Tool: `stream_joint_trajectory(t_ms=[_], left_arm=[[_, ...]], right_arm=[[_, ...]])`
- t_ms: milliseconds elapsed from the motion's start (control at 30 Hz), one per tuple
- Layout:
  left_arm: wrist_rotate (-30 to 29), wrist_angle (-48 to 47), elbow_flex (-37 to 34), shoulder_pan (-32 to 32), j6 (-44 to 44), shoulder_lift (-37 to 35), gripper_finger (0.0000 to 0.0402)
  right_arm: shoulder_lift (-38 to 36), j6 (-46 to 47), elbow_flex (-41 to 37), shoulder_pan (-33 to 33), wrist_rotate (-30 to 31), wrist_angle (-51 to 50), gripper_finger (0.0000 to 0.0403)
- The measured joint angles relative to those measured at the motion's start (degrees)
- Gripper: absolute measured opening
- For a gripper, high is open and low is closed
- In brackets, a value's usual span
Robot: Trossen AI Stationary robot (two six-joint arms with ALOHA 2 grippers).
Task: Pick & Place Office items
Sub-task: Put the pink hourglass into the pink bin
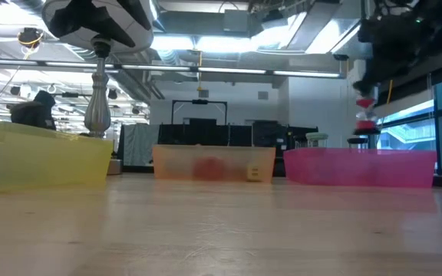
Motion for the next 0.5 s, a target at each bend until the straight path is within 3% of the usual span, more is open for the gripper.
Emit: stream_joint_trajectory(t_ms=[167,300,500], left_arm=[[-3.76,-0.14,0.0,0.02,3.11,0.0,0.0178],[-7.34,-0.16,0.0,0.77,5.9,0.0,0.0178],[-8.22,-0.17,0.0,4.28,11.77,0.0,0.0178]], right_arm=[[-1.87,6.74,0.0,-1.95,5.38,-5.46,0.023],[-1.88,15.27,0.0,-3.19,11.0,-6.86,0.0216],[-1.77,30.28,0.0,-4.21,19.75,-11.46,0.0218]])
